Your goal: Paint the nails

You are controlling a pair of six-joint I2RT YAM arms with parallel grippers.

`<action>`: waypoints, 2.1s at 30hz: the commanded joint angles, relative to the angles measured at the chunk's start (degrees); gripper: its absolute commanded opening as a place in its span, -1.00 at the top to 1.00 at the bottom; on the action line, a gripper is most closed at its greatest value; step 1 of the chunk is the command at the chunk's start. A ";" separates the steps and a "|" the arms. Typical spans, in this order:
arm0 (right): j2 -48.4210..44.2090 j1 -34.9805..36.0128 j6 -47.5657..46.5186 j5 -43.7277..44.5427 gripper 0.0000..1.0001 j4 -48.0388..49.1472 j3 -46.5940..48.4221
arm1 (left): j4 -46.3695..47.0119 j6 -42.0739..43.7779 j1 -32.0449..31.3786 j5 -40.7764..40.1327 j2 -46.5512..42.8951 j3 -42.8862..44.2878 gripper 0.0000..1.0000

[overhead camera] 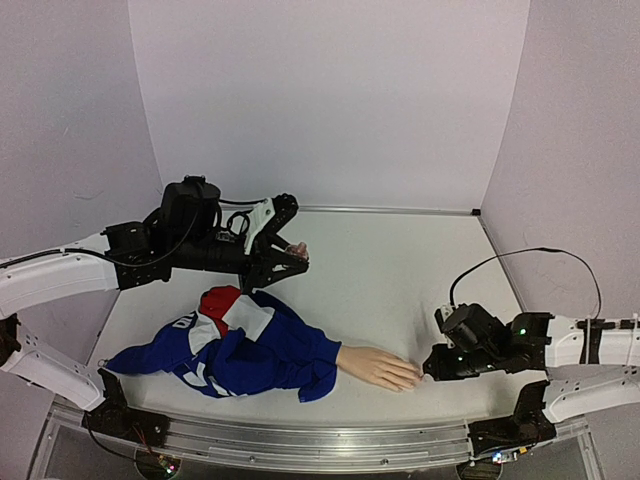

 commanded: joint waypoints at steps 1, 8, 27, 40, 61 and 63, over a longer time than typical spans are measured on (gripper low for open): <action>0.98 0.24 0.54 0.14 1.00 -0.97 0.22 | 1.48 0.86 -0.28 0.86 -1.76 1.86 1.00; 1.67 0.28 0.29 -0.48 1.00 -0.62 0.03 | 1.48 0.90 -0.28 0.86 -1.76 1.86 1.00; 4.21 0.29 1.37 0.01 1.00 -0.71 0.29 | 1.48 0.90 -0.28 1.00 -1.85 1.82 1.00; 1.44 0.27 3.49 3.44 1.00 -5.34 0.85 | 1.39 0.96 -0.28 0.93 -1.77 1.92 1.00; 0.94 0.26 -0.11 -0.63 1.00 -0.18 0.21 | 1.39 0.90 -0.28 1.15 -1.62 2.08 1.00; 1.20 0.28 0.01 -0.41 1.00 -0.10 0.22 | 1.39 0.95 -0.28 1.06 -1.69 2.03 1.00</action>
